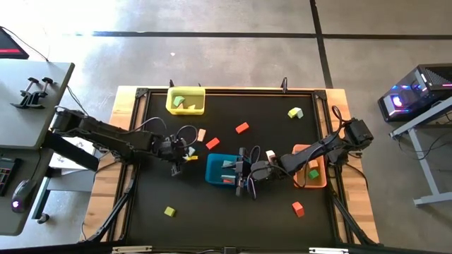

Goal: Sort blocks by size
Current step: Put the light blue rectangular block into the blue bin

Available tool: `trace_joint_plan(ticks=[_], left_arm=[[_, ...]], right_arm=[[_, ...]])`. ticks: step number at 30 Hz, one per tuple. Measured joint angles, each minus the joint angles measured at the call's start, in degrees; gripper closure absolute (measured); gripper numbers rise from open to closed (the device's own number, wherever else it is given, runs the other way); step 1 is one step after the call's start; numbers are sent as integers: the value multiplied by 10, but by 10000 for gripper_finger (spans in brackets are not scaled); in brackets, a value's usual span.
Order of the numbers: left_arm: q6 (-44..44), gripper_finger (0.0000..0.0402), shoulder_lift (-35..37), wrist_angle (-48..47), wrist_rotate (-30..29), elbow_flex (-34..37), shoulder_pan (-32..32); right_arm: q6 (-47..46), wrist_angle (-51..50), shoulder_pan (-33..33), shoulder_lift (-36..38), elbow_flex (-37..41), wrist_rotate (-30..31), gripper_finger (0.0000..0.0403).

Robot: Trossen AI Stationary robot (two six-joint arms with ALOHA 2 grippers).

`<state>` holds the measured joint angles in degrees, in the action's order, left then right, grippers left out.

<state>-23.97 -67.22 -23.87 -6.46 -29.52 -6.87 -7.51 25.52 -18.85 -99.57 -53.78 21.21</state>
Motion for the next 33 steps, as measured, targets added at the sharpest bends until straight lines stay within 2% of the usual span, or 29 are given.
trace_joint_plan(ticks=[3,7,13,25,30,33], left_arm=[[-47,220,0,29,-21,22,-3],[-127,216,0,24,-95,29,-15],[-182,216,-12,29,-196,29,-55],[-239,216,-132,90,-210,27,-72],[-248,218,-151,92,-216,26,-78],[-232,240,-149,91,-216,27,-88]], right_arm=[[0,0,0,0,0,0,217],[0,-1,0,0,0,0,217],[0,0,0,0,0,0,217],[0,0,0,0,0,0,217],[0,-1,0,0,0,0,217],[0,-1,0,0,0,0,217]])
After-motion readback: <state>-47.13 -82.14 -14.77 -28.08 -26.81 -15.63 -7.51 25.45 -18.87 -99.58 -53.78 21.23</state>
